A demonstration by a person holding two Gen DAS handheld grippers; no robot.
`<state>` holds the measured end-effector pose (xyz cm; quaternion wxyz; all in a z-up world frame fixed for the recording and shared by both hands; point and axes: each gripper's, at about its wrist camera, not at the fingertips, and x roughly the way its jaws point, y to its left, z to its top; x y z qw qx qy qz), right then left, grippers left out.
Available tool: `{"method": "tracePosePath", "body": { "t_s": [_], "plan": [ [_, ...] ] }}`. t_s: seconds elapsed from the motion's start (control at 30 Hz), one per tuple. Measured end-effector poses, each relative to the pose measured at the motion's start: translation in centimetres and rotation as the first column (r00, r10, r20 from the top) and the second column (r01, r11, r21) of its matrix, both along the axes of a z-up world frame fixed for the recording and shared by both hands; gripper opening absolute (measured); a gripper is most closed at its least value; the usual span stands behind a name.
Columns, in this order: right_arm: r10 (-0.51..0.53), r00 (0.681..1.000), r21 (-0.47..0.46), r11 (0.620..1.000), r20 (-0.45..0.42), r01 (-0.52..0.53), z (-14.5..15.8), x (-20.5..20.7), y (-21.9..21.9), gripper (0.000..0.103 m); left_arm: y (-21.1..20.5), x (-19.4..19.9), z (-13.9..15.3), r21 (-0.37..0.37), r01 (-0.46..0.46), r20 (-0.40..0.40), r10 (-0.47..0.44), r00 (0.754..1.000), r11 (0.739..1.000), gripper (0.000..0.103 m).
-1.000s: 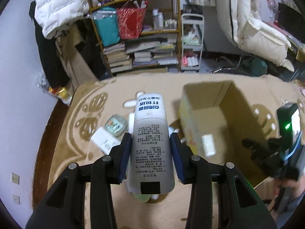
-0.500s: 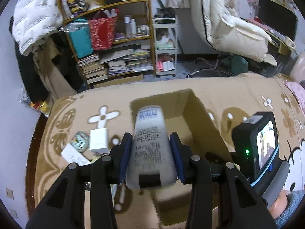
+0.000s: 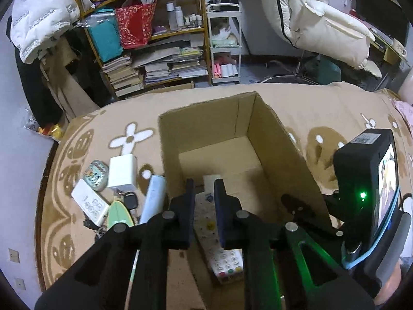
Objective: Organize rigid objects
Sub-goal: 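Carry the remote with the left gripper into the box and release, then move the left gripper back over the green surfboard keychain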
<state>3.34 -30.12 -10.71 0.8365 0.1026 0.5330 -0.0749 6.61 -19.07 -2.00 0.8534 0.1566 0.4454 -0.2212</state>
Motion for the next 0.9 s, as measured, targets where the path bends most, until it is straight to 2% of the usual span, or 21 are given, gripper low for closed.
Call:
{"method": "tracePosePath", "body": {
  "t_s": [0.17,0.3,0.37,0.43,0.5,0.57,0.63,0.7,0.9],
  "plan": [
    [-0.001,1.000,0.001,1.000,0.000,0.001,0.0,0.0,0.0,0.007,1.5,0.4,1.3,-0.023,-0.023,-0.003,0.023,1.000,0.999,0.016],
    [-0.002,1.000,0.001,1.000,0.000,0.002,0.0,0.0,0.0,0.007,3.2,0.9,2.3,-0.003,-0.038,0.016,0.038,0.999,0.999,0.023],
    [-0.002,1.000,0.002,1.000,0.000,0.002,0.0,0.0,0.0,0.007,4.2,1.4,2.4,0.021,-0.056,0.018,0.056,0.998,0.998,0.033],
    [0.000,1.000,0.000,1.000,-0.001,0.000,0.0,0.0,0.0,0.007,5.3,1.8,2.4,0.013,-0.079,0.020,0.079,0.997,0.997,0.052],
    [0.000,1.000,0.001,1.000,0.000,0.000,0.0,0.0,0.0,0.007,6.5,2.3,2.2,0.002,-0.106,0.026,0.106,0.994,0.994,0.060],
    [-0.001,1.000,0.001,1.000,-0.001,0.001,0.0,0.0,0.0,0.007,7.7,2.8,1.9,-0.007,-0.124,0.015,0.124,0.992,0.992,0.073],
    [0.000,1.000,0.000,1.000,-0.002,0.000,-0.1,0.0,-0.1,0.007,8.6,3.2,1.6,-0.016,-0.139,0.011,0.139,0.990,0.990,0.091],
    [0.000,1.000,0.000,1.000,-0.003,0.000,-0.1,0.0,-0.1,0.007,9.7,3.6,1.0,-0.010,-0.170,0.016,0.170,0.985,0.985,0.098],
    [-0.001,1.000,0.000,1.000,-0.004,0.001,-0.1,-0.1,-0.2,0.007,11.4,4.1,-1.4,0.045,-0.169,0.010,0.168,0.986,0.985,0.099]
  ]
}}
